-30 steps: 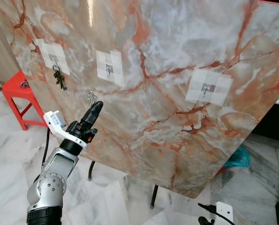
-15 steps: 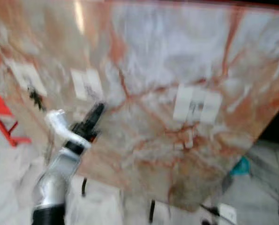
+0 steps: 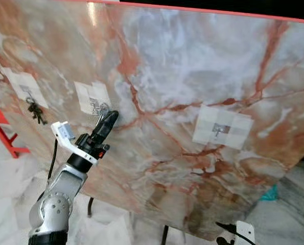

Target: Hang keys on a hook

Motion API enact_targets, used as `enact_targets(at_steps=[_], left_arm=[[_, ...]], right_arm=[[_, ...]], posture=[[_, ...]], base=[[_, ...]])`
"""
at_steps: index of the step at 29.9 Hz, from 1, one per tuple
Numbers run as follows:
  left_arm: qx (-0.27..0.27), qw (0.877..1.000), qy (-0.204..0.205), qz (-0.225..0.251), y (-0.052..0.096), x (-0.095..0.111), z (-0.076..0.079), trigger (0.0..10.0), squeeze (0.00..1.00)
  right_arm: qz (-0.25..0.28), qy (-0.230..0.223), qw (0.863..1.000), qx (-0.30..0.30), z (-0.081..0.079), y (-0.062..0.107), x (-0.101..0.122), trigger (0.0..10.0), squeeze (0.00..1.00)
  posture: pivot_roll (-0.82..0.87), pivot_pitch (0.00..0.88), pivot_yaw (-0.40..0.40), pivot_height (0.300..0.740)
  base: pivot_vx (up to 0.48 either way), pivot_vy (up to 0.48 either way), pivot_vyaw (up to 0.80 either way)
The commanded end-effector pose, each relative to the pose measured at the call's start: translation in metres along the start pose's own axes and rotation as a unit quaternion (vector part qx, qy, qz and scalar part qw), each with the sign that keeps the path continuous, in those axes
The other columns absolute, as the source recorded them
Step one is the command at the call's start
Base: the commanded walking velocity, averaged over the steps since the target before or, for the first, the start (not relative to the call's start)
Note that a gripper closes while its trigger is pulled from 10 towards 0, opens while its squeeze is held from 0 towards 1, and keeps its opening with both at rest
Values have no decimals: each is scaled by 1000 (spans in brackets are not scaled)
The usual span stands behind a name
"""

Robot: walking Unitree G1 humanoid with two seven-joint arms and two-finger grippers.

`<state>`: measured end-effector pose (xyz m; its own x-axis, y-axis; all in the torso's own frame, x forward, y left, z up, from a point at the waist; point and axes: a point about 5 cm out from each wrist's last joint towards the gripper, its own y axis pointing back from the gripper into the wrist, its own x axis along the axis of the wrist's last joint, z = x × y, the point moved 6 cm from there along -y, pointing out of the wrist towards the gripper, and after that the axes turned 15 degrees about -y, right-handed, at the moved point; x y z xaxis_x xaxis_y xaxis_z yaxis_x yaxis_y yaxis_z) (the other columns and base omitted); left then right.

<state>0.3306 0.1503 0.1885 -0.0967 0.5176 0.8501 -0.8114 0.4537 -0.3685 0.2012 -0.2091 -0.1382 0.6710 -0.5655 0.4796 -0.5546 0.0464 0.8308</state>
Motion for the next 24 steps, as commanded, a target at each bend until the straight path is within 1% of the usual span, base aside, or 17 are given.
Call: enact_targets(at_steps=[1,3,6,8,9,10,11,14,15,16,17,18,19,22,23,24], left_arm=[[-16,1000,-6,-2,2,2,7,10000,0],[-18,1000,-4,-5,6,1,9,10000,0],[-15,1000,-1,-3,11,3,9,10000,0],[-6,1000,-1,3,15,7,6,10000,0],[11,1000,2,13,20,14,0,10000,0],[11,1000,2,13,20,14,0,10000,0],[21,999,9,24,22,18,-4,10000,0],[38,997,47,55,26,28,-9,10000,0],[35,999,18,22,26,20,-7,10000,0],[24,996,-58,-66,27,-4,-5,10000,0],[12,983,-125,-134,31,-24,-4,10000,0],[-21,953,-203,-224,42,-51,-2,10000,0],[-45,942,-217,-254,49,-61,2,10000,0],[-80,925,-219,-301,62,-75,9,10000,0],[-114,905,-230,-340,75,-88,15,10000,0],[-114,905,-230,-340,75,-88,15,10000,0]], right_arm=[[-4,-3,1000,0,-1,0,-3,10000,0],[-4,-3,1000,0,-1,0,-3,10000,0],[-4,-3,1000,0,-1,0,-3,10000,0],[-3,-3,1000,0,-1,0,-3,10000,0],[-4,-1,1000,0,-1,0,-3,10000,0],[-4,-1,1000,0,-1,0,-3,10000,0],[-5,1,1000,0,-2,0,-3,10000,0],[-5,2,1000,1,-2,0,-3,10000,0],[-5,3,1000,1,-2,0,-3,10000,0],[-5,5,1000,1,-1,0,-3,10000,0],[-5,5,1000,1,-1,0,-2,10000,0],[-5,5,1000,1,-1,0,-2,10000,0],[-5,5,1000,1,-1,0,-3,10000,0],[-5,5,1000,0,-1,0,-2,10000,0],[-5,5,1000,1,-1,0,-2,10000,0],[-5,5,1000,1,-1,0,-2,10000,0]], posture=[[118,79,-31,740],[118,78,-30,740],[118,78,-29,740],[122,78,-31,740],[127,78,-32,740],[127,78,-32,740],[126,77,-32,740],[124,77,-32,740],[125,77,-32,740],[128,77,-34,740],[128,77,-34,740],[127,77,-33,740],[125,77,-33,740],[127,77,-33,740],[130,76,-33,740],[130,76,-33,740]], base=[[0,0,0],[0,0,0],[0,0,0],[0,0,0],[0,0,0],[0,0,0],[0,0,0],[0,0,0],[0,0,0],[0,0,0],[0,0,0],[0,0,0],[0,0,0],[0,0,0],[0,0,0],[0,0,0]])
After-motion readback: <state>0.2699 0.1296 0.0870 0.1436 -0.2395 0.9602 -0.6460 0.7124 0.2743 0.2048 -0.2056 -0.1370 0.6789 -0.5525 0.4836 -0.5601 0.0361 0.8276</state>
